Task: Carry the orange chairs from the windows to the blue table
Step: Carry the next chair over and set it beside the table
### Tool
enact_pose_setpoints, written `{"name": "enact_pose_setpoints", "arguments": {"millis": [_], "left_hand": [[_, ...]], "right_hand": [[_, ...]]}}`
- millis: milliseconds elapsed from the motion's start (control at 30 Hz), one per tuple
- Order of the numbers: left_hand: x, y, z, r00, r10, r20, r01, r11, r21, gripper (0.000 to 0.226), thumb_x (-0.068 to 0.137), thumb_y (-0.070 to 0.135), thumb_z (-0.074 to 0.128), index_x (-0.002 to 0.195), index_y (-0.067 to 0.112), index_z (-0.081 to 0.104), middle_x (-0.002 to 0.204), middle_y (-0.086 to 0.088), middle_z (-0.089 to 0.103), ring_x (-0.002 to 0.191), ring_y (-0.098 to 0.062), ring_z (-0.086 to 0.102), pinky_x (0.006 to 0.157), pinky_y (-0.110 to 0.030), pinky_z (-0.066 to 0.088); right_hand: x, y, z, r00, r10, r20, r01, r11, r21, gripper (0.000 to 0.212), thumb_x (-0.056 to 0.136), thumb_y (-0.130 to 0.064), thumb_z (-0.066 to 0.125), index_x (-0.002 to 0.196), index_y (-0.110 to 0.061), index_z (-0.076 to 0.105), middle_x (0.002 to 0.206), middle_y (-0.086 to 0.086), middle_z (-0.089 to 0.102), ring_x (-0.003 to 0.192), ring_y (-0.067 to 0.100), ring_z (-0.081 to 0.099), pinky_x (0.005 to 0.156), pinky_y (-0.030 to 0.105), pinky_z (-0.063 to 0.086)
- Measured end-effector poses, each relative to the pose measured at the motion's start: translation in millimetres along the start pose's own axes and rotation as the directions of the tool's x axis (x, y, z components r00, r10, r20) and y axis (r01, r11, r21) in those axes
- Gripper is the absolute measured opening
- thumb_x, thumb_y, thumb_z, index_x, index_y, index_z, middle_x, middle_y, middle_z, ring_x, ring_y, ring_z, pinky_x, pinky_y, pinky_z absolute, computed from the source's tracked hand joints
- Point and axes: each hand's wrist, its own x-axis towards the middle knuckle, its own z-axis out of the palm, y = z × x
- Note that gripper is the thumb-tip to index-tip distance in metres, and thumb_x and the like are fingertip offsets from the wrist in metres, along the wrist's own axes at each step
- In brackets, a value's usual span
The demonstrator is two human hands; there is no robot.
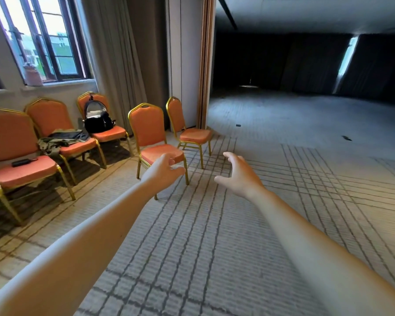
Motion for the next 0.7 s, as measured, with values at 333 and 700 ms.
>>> {"name": "enact_pose_setpoints", "arguments": {"millis": [333, 700], "left_hand": [[261, -16, 49, 0.999, -0.014, 0.046, 0.014, 1.0, -0.008, 0.065, 0.077, 0.057, 0.065, 0.133, 0.032, 0.041, 0.112, 0.015, 0.047, 0.099, -0.008, 0.053, 0.073, -0.029, 0.045], [525, -62, 98, 0.99, -0.137, -0.014, 0.138, 0.989, 0.044, 0.064, 0.074, 0.056, 0.067, 0.13, 0.034, 0.044, 0.117, 0.012, 0.051, 0.101, -0.01, 0.056, 0.081, -0.036, 0.054]], "right_hand": [[253, 75, 30, 0.998, 0.055, 0.032, -0.055, 0.998, -0.005, 0.08, 0.08, -0.041, 0.071, 0.148, -0.029, 0.032, 0.151, 0.001, 0.035, 0.136, 0.021, 0.04, 0.102, 0.039, 0.042], [529, 172, 101, 0.989, 0.042, 0.144, -0.05, 0.997, 0.051, 0.082, 0.079, -0.042, 0.071, 0.149, -0.029, 0.031, 0.15, 0.002, 0.035, 0.136, 0.021, 0.039, 0.103, 0.044, 0.042]]}}
